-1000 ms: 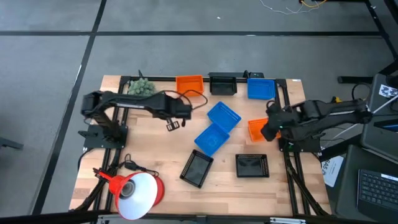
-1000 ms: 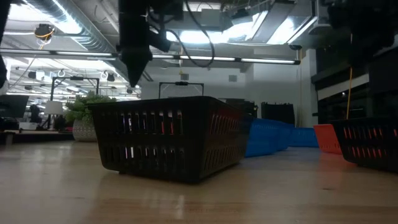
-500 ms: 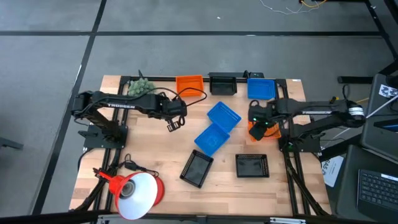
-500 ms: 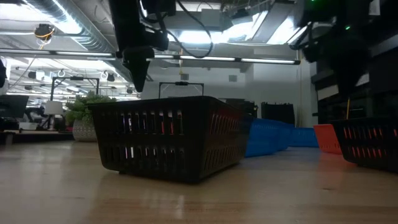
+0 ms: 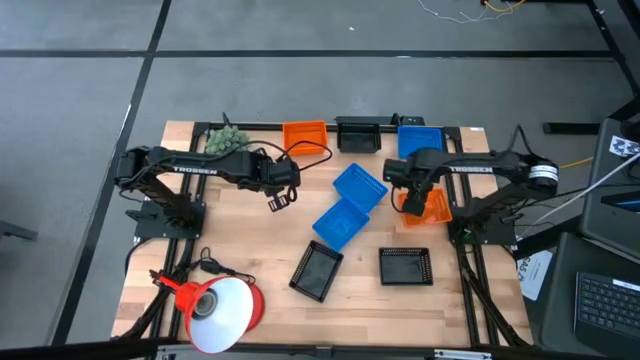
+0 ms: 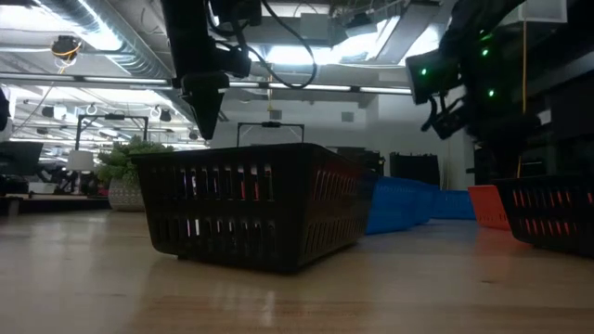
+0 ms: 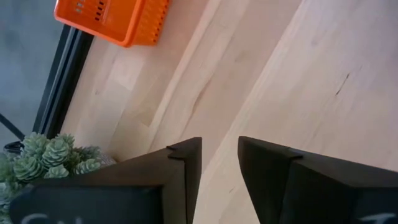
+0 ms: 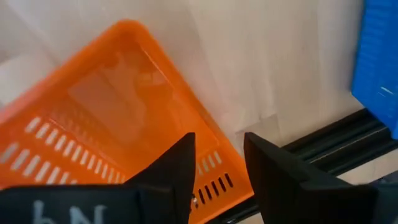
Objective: Stack baskets by color
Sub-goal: Move the right orange bin to the top left of the table
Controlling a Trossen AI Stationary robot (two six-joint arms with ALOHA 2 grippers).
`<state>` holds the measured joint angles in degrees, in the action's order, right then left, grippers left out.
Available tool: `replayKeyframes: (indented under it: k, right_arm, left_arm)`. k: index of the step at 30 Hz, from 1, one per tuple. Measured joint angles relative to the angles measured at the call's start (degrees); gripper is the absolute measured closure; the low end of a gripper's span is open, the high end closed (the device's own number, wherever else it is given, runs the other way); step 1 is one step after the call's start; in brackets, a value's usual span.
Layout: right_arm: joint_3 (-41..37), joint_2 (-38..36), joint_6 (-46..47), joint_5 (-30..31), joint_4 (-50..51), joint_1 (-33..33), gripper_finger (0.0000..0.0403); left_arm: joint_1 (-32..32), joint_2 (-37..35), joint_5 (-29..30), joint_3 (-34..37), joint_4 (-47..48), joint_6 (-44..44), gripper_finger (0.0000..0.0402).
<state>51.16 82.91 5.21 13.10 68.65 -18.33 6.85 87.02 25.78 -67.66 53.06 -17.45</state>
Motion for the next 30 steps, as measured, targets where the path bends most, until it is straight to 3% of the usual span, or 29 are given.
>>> replayKeyframes:
  k: [12,15,19,25,30]
  right_arm:
    - [0.0,6.3,-2.2,-0.9,-7.0,-1.3,0.0269]
    - [0.0,8.4,-0.9,-2.7,-6.6,-1.4,0.0301]
    - [0.0,9.4,-0.3,-3.0,-5.1,-1.3,0.0386]
    - [5.1,6.3,4.5,-2.5,4.6,-0.6,0.0397]
    - [14.9,2.3,5.5,-1.6,9.3,0.6,0.0399]
  left_arm:
    - [0.0,0.0,1.7,0.0,0.3,0.0,0.0304]
    - [0.0,0.0,1.7,0.0,0.9,0.0,0.0304]
    - [0.0,0.0,1.8,0.0,1.8,-0.2,0.0304]
    - [0.0,0.0,3.7,0.0,1.8,-1.4,0.0304]
    - [0.0,0.0,8.1,0.0,1.8,-1.9,0.0304]
